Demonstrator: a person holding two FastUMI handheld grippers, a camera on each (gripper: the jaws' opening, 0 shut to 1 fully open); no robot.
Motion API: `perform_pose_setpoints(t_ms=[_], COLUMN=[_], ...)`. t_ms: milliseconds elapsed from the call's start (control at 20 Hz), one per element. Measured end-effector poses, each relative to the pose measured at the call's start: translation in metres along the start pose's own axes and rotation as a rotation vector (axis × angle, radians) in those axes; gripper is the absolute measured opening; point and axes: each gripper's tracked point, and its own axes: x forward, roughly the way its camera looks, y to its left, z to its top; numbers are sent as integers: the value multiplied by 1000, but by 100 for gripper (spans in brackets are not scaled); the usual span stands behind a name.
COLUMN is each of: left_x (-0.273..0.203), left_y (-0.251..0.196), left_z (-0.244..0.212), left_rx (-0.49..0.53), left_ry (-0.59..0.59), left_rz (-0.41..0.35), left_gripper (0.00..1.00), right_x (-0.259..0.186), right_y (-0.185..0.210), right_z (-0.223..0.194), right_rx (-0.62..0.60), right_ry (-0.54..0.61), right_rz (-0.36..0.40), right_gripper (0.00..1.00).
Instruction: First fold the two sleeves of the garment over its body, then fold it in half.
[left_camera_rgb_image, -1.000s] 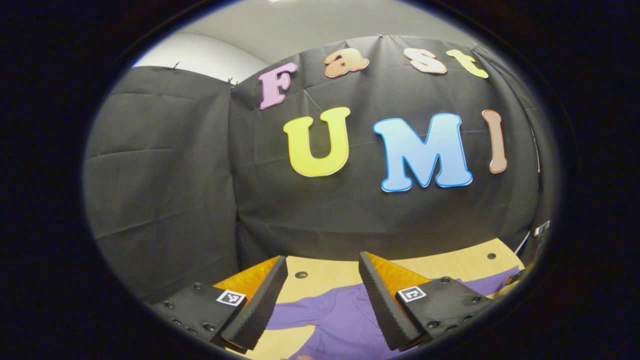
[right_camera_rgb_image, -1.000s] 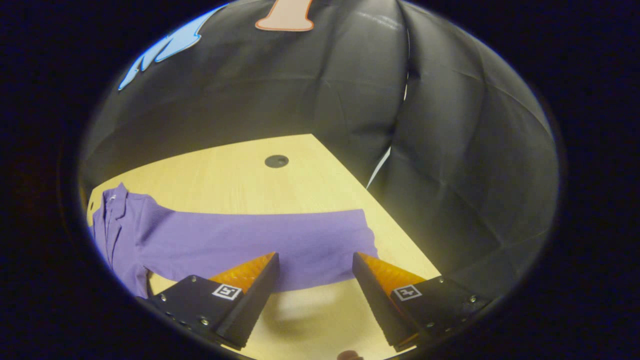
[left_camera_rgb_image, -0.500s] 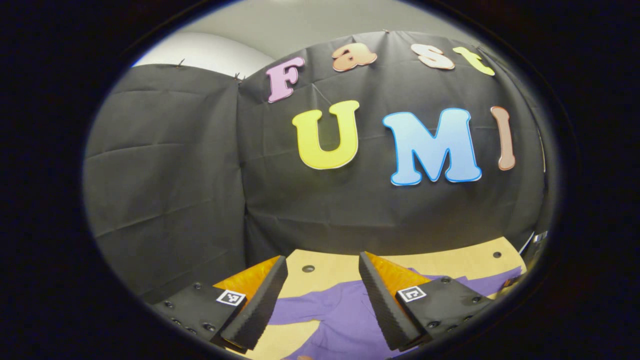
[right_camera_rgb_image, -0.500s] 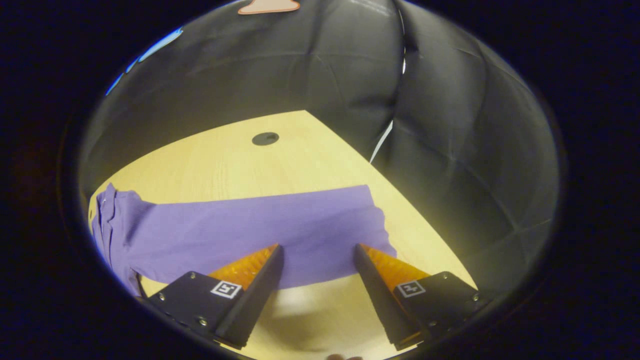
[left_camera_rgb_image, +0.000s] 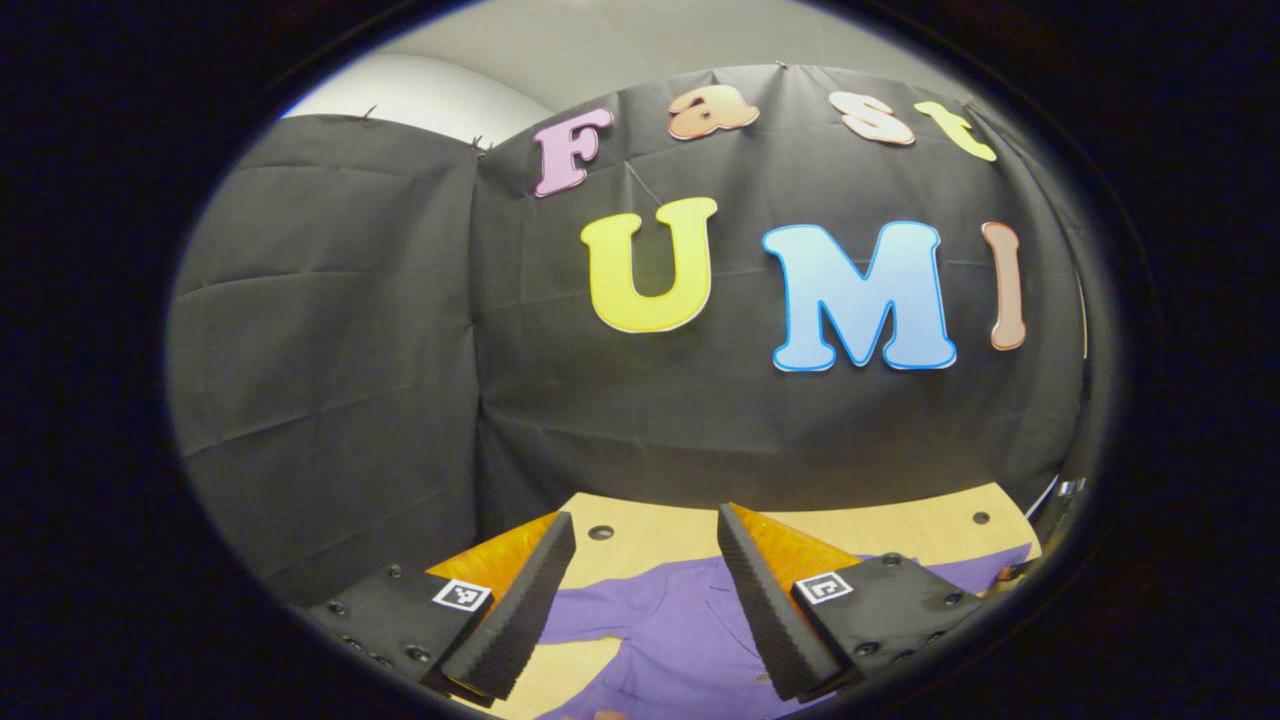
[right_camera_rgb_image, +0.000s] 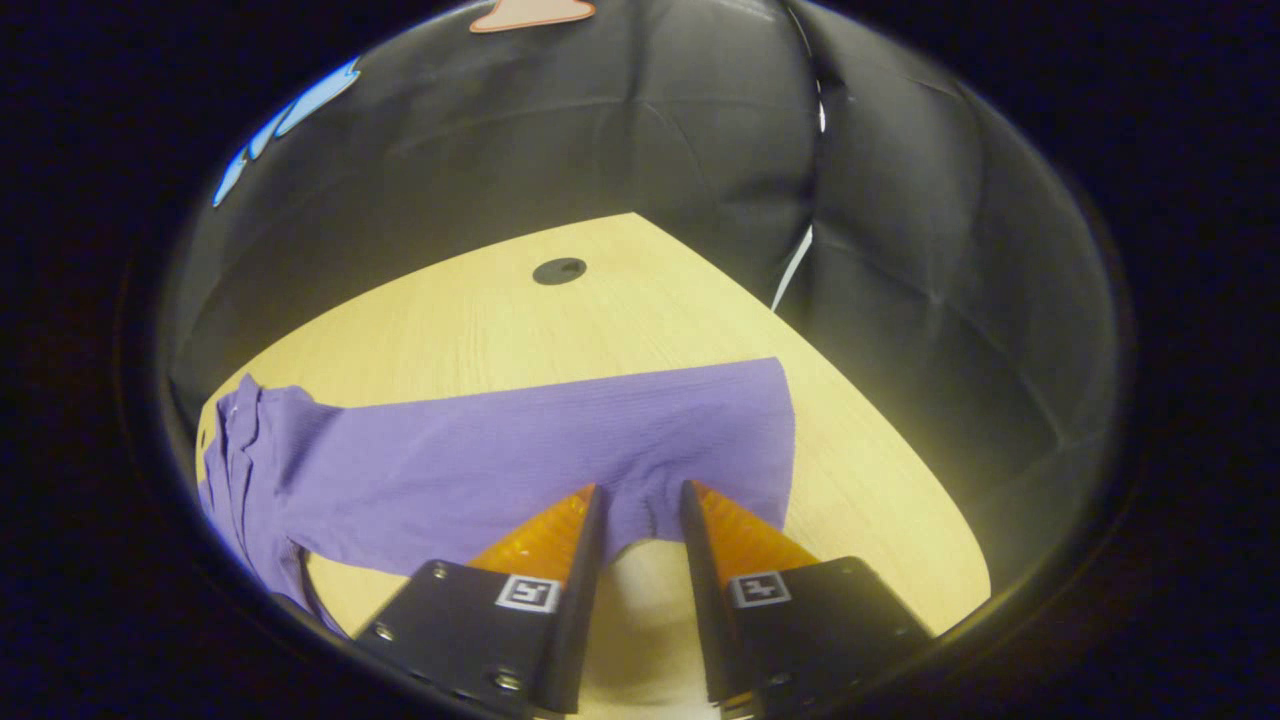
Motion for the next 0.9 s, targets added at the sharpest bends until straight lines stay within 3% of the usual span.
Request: perform_pose_setpoints(t_ms=[50, 450, 650, 900], left_x=[-1, -8, -12, -21], left_y=[2, 19, 31, 54], left_z=[0, -1, -3, -10], left_rx=[4, 2, -4, -9], left_ry=[0, -2, -4, -9], left_rz=[2, 16, 20, 29], left_gripper=[95, 95, 96, 96], right_x=[-3, -7, -26, -58], right_y=[2, 8, 15, 25], right_z=[-2, 8, 38, 61], right_rx=[20, 138, 178, 125], right_ry=[7, 47, 10, -26], right_rz=[-7, 12, 81, 203], right_gripper=[5, 5, 4, 4])
